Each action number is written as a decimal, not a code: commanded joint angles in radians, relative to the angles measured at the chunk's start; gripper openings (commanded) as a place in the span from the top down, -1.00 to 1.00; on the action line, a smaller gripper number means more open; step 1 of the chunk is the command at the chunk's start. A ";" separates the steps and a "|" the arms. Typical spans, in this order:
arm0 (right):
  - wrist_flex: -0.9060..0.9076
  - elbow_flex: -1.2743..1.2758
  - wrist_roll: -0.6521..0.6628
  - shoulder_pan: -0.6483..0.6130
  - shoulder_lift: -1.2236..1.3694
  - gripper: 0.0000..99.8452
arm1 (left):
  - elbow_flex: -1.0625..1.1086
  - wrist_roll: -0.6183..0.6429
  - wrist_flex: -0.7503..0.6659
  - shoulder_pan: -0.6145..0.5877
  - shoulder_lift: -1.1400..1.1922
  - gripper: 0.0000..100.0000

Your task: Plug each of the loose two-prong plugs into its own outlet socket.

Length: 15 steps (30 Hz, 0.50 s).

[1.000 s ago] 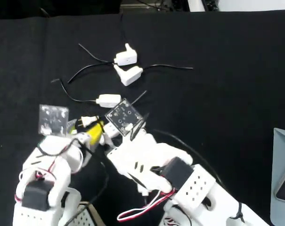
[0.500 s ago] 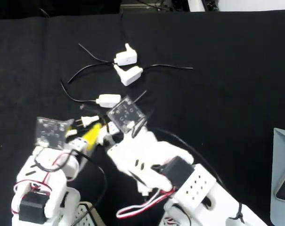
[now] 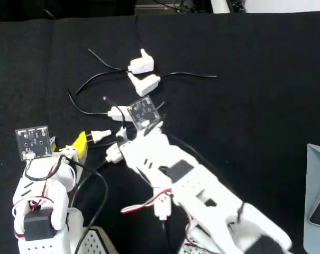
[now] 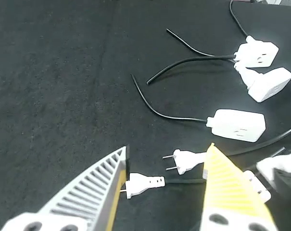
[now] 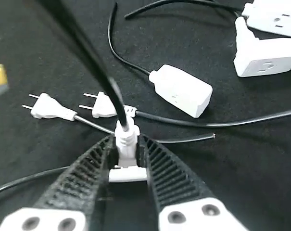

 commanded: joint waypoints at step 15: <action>-0.155 0.012 0.057 0.051 0.222 0.98 | -0.001 0.012 -0.023 -0.012 -0.003 0.49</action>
